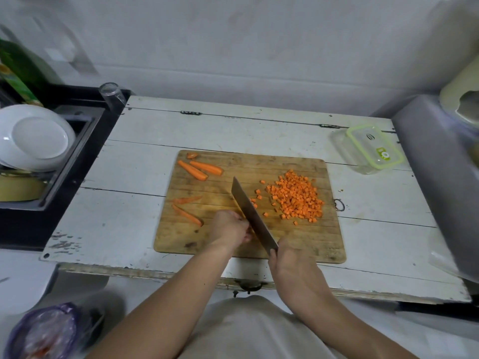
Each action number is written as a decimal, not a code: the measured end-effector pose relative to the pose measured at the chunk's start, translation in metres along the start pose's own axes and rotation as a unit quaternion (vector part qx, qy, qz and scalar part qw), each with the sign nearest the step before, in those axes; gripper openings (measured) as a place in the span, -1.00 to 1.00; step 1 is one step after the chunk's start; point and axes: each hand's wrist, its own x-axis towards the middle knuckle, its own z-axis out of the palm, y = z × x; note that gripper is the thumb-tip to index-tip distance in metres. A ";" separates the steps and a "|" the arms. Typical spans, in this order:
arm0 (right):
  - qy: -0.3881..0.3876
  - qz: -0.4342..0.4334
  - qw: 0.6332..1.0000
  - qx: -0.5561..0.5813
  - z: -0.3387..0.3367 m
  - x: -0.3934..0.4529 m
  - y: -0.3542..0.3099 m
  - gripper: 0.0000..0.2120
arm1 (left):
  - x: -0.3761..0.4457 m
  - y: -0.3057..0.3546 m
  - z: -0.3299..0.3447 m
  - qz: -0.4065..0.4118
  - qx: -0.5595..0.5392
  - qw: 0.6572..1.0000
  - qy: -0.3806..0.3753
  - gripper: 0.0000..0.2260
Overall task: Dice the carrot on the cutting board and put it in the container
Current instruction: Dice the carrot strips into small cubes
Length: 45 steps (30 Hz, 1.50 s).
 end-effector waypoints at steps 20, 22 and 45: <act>-0.055 -0.023 0.997 0.049 -0.006 0.016 0.003 -0.81 | -0.006 0.001 -0.084 0.117 0.110 0.984 0.076 -0.80; -0.046 -0.006 0.998 0.044 -0.006 0.021 0.005 -0.79 | 0.000 -0.008 -0.093 0.169 0.175 0.962 0.123 -0.79; -0.070 0.015 0.995 0.073 -0.009 0.026 0.014 -0.75 | 0.014 -0.024 -0.110 0.393 0.492 0.771 0.097 -0.87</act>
